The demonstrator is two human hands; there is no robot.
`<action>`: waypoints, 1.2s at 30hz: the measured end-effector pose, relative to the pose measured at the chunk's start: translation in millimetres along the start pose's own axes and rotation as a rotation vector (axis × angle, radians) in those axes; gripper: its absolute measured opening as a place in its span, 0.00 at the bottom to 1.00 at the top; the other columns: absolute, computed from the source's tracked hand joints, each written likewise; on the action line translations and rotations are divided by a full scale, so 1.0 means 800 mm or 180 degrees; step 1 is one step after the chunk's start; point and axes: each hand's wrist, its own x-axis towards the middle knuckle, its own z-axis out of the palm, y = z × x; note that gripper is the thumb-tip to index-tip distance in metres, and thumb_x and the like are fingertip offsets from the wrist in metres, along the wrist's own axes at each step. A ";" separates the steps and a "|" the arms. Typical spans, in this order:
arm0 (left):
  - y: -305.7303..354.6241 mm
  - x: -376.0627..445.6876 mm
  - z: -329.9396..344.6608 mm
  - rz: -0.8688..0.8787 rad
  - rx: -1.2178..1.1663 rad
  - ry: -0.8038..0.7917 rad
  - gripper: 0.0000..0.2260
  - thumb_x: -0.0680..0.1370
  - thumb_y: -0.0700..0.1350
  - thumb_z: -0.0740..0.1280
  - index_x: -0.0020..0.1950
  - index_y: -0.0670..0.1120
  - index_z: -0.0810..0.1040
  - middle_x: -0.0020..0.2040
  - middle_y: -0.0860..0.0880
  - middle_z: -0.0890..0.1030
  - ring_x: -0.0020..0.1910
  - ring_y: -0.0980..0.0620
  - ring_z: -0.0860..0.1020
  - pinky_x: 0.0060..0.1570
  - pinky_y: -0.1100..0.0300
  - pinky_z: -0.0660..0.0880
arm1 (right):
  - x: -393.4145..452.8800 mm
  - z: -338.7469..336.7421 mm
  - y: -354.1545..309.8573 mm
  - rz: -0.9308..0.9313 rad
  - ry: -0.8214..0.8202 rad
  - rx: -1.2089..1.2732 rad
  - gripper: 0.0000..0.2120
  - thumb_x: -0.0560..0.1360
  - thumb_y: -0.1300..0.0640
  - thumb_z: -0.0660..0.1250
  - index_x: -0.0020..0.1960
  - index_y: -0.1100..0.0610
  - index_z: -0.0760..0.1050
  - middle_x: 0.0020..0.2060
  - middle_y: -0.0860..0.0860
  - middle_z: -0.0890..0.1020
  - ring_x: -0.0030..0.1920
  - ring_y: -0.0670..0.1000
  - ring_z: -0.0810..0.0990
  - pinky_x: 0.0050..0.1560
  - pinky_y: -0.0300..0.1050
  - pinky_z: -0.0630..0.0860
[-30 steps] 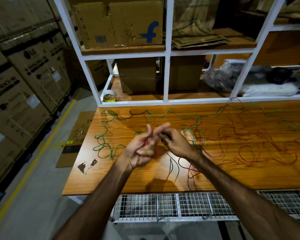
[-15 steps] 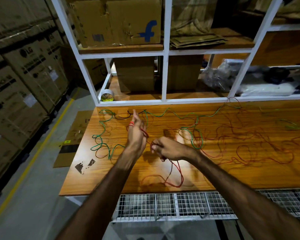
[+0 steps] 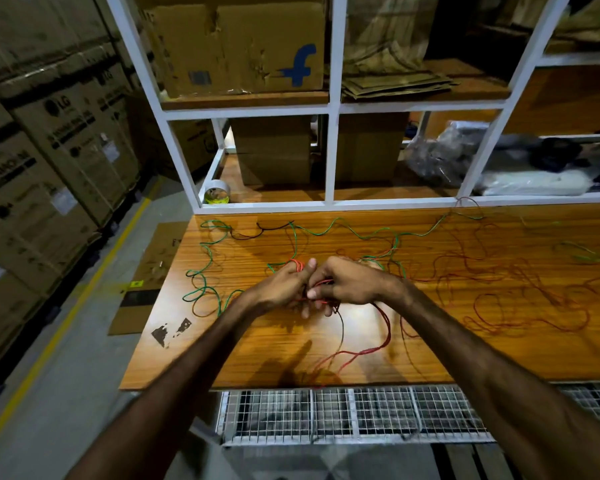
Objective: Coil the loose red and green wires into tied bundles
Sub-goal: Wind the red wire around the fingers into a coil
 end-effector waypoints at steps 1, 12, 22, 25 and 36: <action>0.001 -0.005 -0.001 -0.0043 -0.0190 -0.0101 0.34 0.86 0.60 0.46 0.40 0.40 0.82 0.23 0.44 0.76 0.19 0.52 0.68 0.22 0.65 0.63 | 0.000 -0.001 0.001 0.0022 0.0085 0.0116 0.10 0.83 0.60 0.67 0.46 0.64 0.81 0.38 0.55 0.85 0.37 0.52 0.87 0.42 0.52 0.82; -0.021 -0.041 0.023 -0.0470 -0.1783 -0.1458 0.38 0.81 0.68 0.54 0.56 0.32 0.81 0.18 0.51 0.62 0.17 0.54 0.52 0.23 0.61 0.57 | -0.002 -0.009 0.018 0.0001 0.0886 0.0525 0.08 0.84 0.57 0.66 0.49 0.59 0.80 0.37 0.52 0.84 0.31 0.53 0.84 0.30 0.41 0.77; -0.013 -0.034 0.000 0.0090 -0.3902 -0.1375 0.27 0.86 0.59 0.51 0.44 0.39 0.77 0.19 0.50 0.58 0.15 0.56 0.50 0.21 0.65 0.59 | 0.001 0.023 0.010 -0.0389 0.1178 -0.1278 0.14 0.84 0.53 0.62 0.39 0.48 0.71 0.37 0.44 0.77 0.40 0.49 0.78 0.40 0.49 0.69; -0.015 -0.031 0.008 0.0097 -0.4005 -0.1044 0.27 0.87 0.57 0.50 0.42 0.40 0.75 0.18 0.51 0.60 0.14 0.56 0.53 0.20 0.67 0.66 | 0.007 0.037 0.004 -0.0355 0.1250 -0.1745 0.08 0.83 0.55 0.61 0.45 0.48 0.73 0.43 0.43 0.74 0.48 0.49 0.75 0.54 0.52 0.62; -0.004 -0.014 0.024 0.0138 -0.3801 -0.0091 0.27 0.87 0.56 0.51 0.37 0.40 0.74 0.16 0.51 0.62 0.12 0.58 0.58 0.17 0.68 0.59 | 0.018 0.042 0.014 -0.0153 0.1929 0.0204 0.13 0.82 0.59 0.63 0.40 0.53 0.78 0.32 0.48 0.80 0.35 0.44 0.76 0.39 0.48 0.74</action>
